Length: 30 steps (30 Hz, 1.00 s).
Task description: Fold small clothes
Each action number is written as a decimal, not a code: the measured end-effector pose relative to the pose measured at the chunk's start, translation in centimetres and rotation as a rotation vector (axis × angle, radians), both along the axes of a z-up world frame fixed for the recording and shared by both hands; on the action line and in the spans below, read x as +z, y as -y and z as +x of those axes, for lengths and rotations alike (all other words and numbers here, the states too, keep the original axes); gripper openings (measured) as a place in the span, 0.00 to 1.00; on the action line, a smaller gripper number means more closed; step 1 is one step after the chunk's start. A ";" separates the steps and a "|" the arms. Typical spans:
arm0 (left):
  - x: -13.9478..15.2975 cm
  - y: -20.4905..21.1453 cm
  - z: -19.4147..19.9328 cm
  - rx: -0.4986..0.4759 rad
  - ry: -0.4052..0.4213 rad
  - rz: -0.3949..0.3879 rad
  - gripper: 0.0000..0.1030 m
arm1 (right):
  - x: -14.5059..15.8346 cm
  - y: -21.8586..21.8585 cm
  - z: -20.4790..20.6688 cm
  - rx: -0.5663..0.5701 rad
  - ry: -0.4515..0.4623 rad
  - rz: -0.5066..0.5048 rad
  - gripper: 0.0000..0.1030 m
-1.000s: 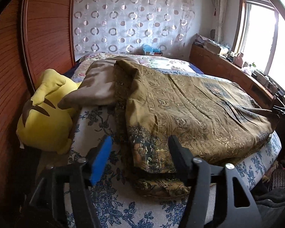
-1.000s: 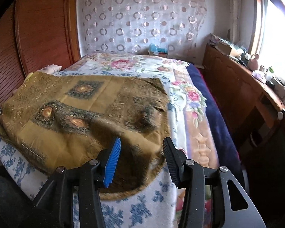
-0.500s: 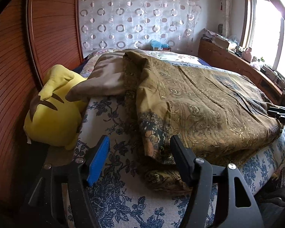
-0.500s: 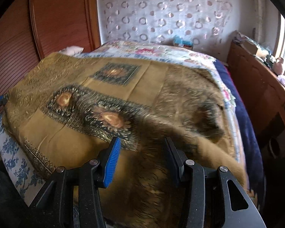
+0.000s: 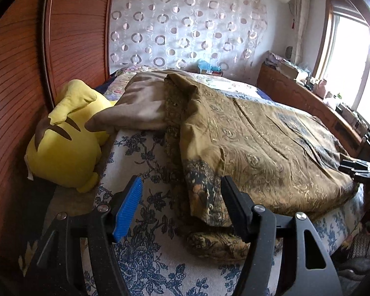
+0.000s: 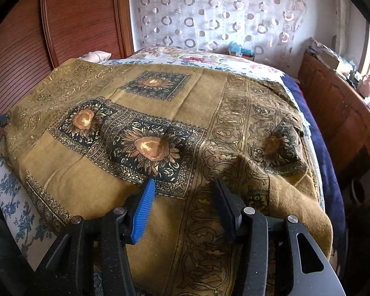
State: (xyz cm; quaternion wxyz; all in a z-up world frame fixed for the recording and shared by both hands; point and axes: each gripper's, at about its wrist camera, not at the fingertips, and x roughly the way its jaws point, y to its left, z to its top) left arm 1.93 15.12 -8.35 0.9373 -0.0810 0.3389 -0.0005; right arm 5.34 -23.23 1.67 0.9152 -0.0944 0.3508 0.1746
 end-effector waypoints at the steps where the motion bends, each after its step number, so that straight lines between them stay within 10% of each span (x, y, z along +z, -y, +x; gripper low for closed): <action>1: -0.1 0.0 0.1 0.001 -0.003 -0.002 0.65 | -0.1 -0.1 0.0 0.000 0.001 -0.002 0.51; 4: -0.6 -0.1 0.4 -0.025 -0.025 -0.029 0.42 | 0.0 -0.4 -0.4 -0.002 0.002 0.001 0.51; 17: -2.1 0.8 1.1 -0.032 -0.101 -0.018 0.41 | 0.2 -0.1 -0.5 -0.002 0.002 0.001 0.51; 22: -2.1 1.5 1.2 -0.079 -0.106 -0.042 0.08 | 0.2 -0.1 -0.6 -0.002 0.002 0.002 0.51; 30: 3.5 4.7 0.7 -0.175 0.057 -0.066 0.07 | 0.2 -0.1 -0.6 -0.002 0.001 0.002 0.52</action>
